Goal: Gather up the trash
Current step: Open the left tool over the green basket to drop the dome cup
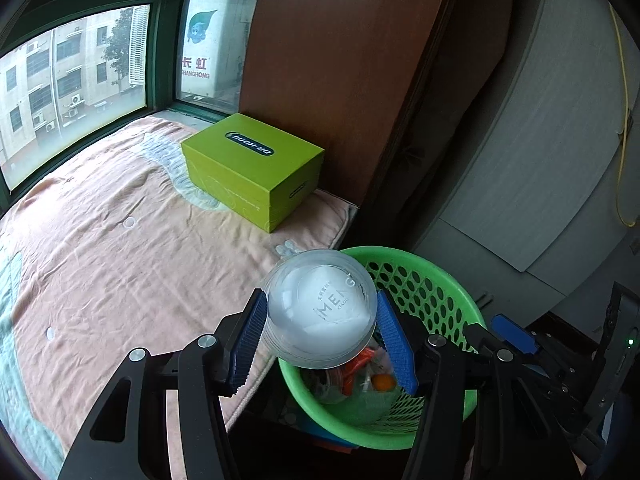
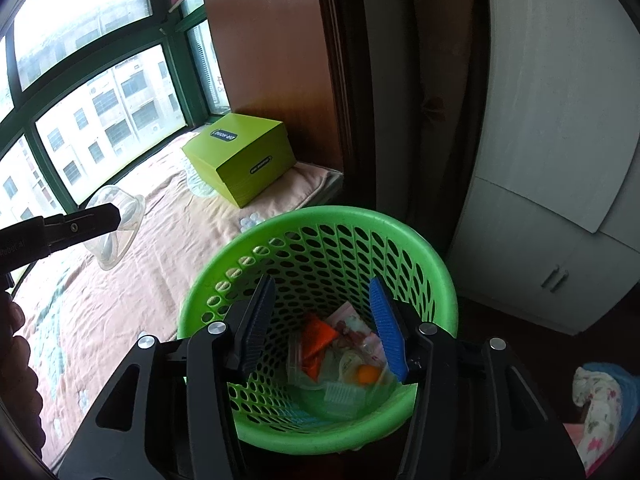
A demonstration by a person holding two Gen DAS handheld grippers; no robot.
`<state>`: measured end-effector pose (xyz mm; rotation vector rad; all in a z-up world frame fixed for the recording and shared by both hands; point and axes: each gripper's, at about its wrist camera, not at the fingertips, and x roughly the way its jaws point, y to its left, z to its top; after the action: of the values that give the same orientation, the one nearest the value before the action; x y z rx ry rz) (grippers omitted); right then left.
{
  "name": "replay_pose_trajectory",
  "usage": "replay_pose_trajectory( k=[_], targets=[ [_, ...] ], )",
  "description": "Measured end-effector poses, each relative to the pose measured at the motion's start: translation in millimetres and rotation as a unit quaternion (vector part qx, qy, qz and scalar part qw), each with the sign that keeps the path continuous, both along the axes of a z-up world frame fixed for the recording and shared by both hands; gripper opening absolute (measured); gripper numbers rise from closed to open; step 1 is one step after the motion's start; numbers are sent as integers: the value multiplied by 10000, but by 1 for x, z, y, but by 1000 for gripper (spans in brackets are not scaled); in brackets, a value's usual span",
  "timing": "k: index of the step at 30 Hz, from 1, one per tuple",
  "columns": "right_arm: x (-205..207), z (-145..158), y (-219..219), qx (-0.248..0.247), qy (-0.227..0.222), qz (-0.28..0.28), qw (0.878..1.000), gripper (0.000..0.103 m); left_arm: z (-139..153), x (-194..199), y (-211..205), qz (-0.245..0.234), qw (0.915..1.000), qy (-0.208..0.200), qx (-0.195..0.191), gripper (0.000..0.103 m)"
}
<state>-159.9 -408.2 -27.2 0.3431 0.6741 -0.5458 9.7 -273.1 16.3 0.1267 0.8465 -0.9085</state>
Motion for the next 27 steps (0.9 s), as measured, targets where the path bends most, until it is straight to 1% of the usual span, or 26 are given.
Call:
replay_pose_trajectory(
  k=[1,2,3,4,7,9,14,23,24,27],
  targets=[
    [-1,1,0,-3,-9,5,10000,50,0,-1,-2,-25,10000,6,1,54],
    [-1,1,0,-9,-22,5,10000,53,-1,-2,-3,-41,10000,20,2,54],
    [-2,2,0,-24,-47,-6,10000,58,-1,-3,-5,-59,10000,37,4,54],
    [-4,3,0,-39,-77,-12,10000,60,-1,-4,-6,-78,10000,47,1,54],
    [-7,7,0,-69,-134,-17,9999,64,-1,-7,-9,-142,9999,72,-28,55],
    [-9,9,0,-101,-168,-14,9998,68,-1,-10,-12,-183,9998,68,-46,55],
    [-14,10,2,-205,-149,-37,9997,70,-1,-14,-19,-260,9996,102,-57,55],
    [-21,9,-2,-171,-169,-96,9997,75,-3,-18,-30,-390,9991,165,-54,56],
    [-22,9,-2,-168,-167,-99,9997,76,-4,-18,-30,-393,9991,172,-56,61],
    [-21,8,-3,-128,-168,-90,9997,76,-5,-18,-30,-371,9991,214,-58,67]
  ],
)
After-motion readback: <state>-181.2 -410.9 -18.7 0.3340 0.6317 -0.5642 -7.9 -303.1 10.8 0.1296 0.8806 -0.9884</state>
